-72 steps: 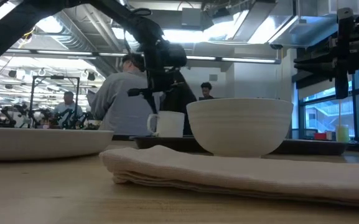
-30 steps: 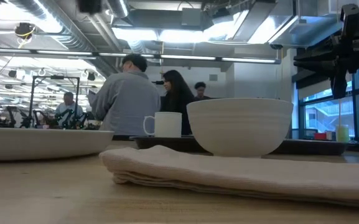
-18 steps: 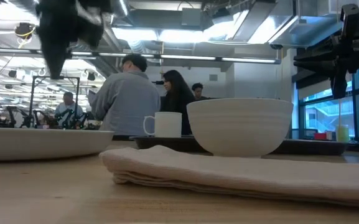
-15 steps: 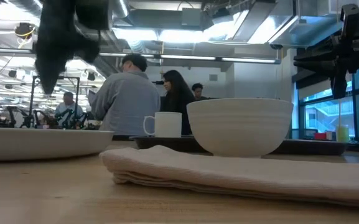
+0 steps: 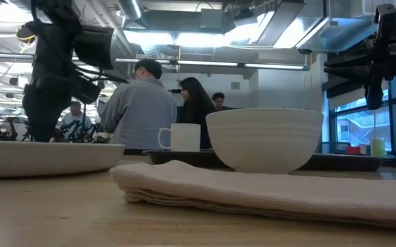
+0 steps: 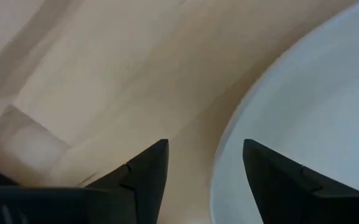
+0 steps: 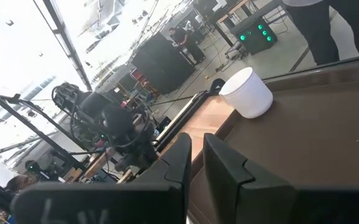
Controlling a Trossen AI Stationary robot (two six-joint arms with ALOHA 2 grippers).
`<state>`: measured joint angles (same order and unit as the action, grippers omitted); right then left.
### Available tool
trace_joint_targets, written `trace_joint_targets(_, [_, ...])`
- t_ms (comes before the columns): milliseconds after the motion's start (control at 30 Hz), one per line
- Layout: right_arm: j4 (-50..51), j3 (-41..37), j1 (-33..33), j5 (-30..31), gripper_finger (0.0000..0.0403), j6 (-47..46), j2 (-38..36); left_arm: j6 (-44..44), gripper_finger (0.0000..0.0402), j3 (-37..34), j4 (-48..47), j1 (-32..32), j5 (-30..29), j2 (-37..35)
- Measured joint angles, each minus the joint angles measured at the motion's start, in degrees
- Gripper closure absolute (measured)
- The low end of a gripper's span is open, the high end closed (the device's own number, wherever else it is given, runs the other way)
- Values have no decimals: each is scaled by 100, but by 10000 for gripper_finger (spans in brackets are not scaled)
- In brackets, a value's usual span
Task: Set up tray
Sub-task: Put the gray plate to the bottom right of the white mug on the black serving tray
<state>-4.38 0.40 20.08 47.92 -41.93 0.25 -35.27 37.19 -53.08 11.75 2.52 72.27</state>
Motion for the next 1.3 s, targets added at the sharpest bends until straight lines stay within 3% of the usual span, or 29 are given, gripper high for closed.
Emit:
trace_joint_targets(233, [0,0,0,0,357,10,0,-2,221,-314,385,-2,17,0])
trace_joint_targets(667, [2,0,0,2,357,26,0,241,301,-328,557,0,15,0])
trace_joint_targets(800, [4,0,0,2,357,34,0,363,305,-328,559,0,267,0])
trace_joint_targets(1067, [14,0,0,2,357,37,0,371,292,-328,591,2,144,0])
trace_joint_targets(1300, [17,0,0,2,357,41,0,789,358,-328,703,2,142,0])
